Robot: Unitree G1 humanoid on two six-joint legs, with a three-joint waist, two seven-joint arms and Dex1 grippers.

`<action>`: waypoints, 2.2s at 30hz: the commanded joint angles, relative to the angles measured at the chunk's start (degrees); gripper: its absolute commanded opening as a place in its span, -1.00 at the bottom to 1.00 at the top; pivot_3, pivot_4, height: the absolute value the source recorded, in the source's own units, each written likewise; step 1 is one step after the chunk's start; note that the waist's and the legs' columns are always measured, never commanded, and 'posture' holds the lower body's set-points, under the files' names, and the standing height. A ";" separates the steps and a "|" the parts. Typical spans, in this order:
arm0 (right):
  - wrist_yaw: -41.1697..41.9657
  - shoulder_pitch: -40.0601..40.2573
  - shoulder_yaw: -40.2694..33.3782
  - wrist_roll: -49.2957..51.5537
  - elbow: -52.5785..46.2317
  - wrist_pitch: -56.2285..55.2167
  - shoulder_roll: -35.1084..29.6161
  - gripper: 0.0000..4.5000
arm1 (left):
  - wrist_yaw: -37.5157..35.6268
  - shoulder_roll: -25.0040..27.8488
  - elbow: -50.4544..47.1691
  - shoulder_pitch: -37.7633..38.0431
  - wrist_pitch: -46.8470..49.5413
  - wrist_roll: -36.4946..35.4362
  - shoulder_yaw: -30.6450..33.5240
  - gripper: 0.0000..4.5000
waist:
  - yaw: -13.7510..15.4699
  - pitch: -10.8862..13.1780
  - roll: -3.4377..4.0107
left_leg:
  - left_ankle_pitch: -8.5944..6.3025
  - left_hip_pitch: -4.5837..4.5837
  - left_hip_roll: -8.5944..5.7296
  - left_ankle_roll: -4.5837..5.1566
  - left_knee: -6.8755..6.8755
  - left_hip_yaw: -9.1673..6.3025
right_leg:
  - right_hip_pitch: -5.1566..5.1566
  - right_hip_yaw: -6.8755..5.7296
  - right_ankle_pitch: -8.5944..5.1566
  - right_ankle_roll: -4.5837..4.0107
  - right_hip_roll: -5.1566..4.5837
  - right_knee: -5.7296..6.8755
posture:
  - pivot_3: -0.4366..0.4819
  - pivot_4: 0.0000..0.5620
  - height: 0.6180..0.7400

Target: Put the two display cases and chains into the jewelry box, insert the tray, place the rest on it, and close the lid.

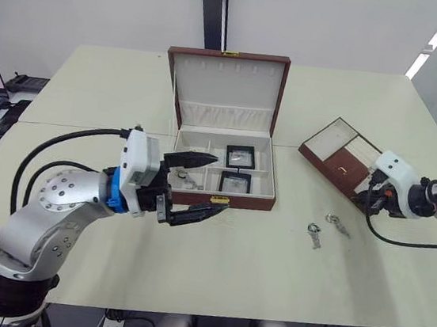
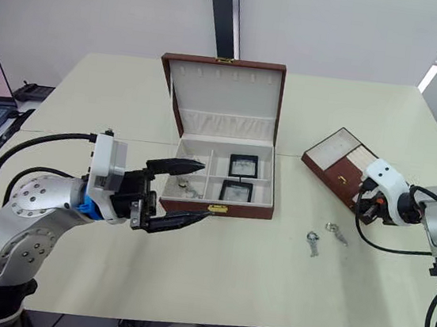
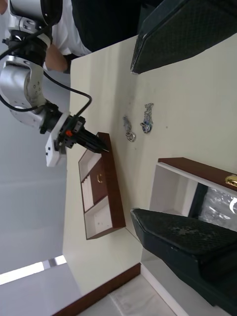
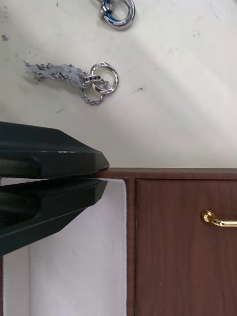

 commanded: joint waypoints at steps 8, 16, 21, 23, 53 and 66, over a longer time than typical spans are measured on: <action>5.00 5.16 -3.30 3.45 -11.50 -2.52 -9.46 -0.99 | -0.76 3.70 -1.91 2.69 0.72 -1.56 3.71 1.00 | 0.04 0.02 0.02 | 0.00 -0.01 0.01 0.00 -0.02 0.00 | -0.02 0.00 0.00 0.00 0.00 0.00 | -0.05 -0.47 1.00; 8.93 11.14 -7.36 8.00 -19.74 -2.06 -17.12 -0.99 | -0.11 4.64 -1.19 2.07 1.48 -1.29 3.82 1.00 | 0.14 0.03 0.03 | -0.01 -0.01 0.01 0.02 -0.01 0.01 | -0.01 -0.01 0.00 0.00 0.00 0.00 | -0.05 -0.47 1.00; 12.57 12.27 -8.80 11.67 -27.01 -2.27 -21.09 -0.99 | -1.14 6.90 2.16 3.73 0.29 0.56 6.13 1.00 | -0.11 0.07 0.12 | -0.01 0.01 0.04 0.03 -0.03 0.03 | -0.02 0.00 0.00 0.00 0.03 0.02 | -0.05 -0.47 1.00; 13.34 11.26 -8.55 13.32 -29.79 -2.45 -21.38 -0.99 | -1.97 7.40 3.16 5.41 -0.96 1.77 6.81 1.00 | -0.13 0.07 0.12 | -0.02 0.01 0.06 0.03 -0.04 0.02 | -0.02 0.00 0.00 0.00 0.05 0.02 | -0.05 -0.47 1.00; 12.26 -27.19 25.69 3.15 -14.55 -0.17 10.92 -0.99 | -6.06 7.36 11.30 15.89 -9.96 7.09 14.93 1.00 | -0.21 0.19 0.05 | -0.01 -0.11 0.06 0.00 -0.04 -0.05 | -0.25 -0.02 0.00 -0.01 0.02 0.05 | -0.05 -0.47 1.00; 12.26 -31.13 27.42 -0.39 -6.03 -3.22 20.81 -0.99 | -5.50 7.57 11.23 16.68 -10.54 7.30 16.22 1.00 | -0.19 0.19 0.05 | 0.01 -0.11 0.04 -0.03 -0.04 -0.11 | -0.28 -0.03 0.01 -0.02 0.00 0.09 | -0.05 -0.47 1.00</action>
